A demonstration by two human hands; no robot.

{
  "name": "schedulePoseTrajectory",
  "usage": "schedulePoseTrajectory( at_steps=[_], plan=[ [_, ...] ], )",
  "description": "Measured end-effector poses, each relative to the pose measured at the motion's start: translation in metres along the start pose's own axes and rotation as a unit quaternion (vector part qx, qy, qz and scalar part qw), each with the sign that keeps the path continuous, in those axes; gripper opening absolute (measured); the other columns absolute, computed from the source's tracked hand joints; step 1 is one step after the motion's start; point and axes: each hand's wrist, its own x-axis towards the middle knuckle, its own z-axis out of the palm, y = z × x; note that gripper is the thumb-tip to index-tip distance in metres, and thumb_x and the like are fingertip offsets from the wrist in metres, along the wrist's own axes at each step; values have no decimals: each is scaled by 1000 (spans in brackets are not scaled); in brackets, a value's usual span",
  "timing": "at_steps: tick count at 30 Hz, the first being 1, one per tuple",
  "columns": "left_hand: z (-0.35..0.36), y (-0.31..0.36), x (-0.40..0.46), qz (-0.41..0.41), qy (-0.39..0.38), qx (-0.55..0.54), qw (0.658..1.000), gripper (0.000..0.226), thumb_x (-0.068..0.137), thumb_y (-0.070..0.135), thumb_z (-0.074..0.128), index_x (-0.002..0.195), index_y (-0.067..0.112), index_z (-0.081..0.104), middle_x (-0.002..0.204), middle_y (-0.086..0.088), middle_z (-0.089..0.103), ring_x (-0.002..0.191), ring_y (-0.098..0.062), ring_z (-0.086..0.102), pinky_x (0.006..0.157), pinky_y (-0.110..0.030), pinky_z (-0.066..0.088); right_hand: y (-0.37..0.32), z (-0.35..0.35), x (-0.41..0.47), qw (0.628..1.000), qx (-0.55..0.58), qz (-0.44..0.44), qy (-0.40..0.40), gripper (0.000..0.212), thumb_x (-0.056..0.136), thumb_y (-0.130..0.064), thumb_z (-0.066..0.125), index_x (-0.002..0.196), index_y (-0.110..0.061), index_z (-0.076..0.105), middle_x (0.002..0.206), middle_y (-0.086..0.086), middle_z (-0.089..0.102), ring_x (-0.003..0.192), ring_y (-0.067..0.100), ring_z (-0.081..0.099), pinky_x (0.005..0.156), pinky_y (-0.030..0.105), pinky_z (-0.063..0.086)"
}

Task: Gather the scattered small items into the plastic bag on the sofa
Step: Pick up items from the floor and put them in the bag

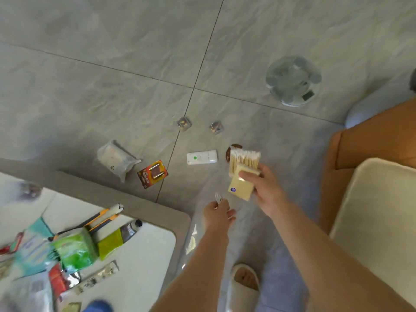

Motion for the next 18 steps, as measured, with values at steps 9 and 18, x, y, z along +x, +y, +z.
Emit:
schedulePoseTrajectory(
  at_steps=[9, 18],
  plan=[
    [31, 97, -205, 14, -167, 53, 984, 21, 90, -1, 52, 105, 11, 61, 86, -5, 67, 76, -14, 63, 73, -27, 53, -134, -48, -197, 984, 169, -55, 23, 36, 83, 7, 59, 111, -15, 58, 102, 6, 66, 88, 21, 64, 65, 32, 55],
    [91, 115, -348, 63, -315, 178, 930, 26, 88, -4, 49, 106, 12, 59, 88, -6, 66, 80, -18, 64, 87, -35, 51, -182, -124, -337, 934, 318, -123, 103, 38, 85, 3, 57, 121, -10, 55, 114, 14, 63, 105, 32, 60, 98, 53, 45]
  ],
)
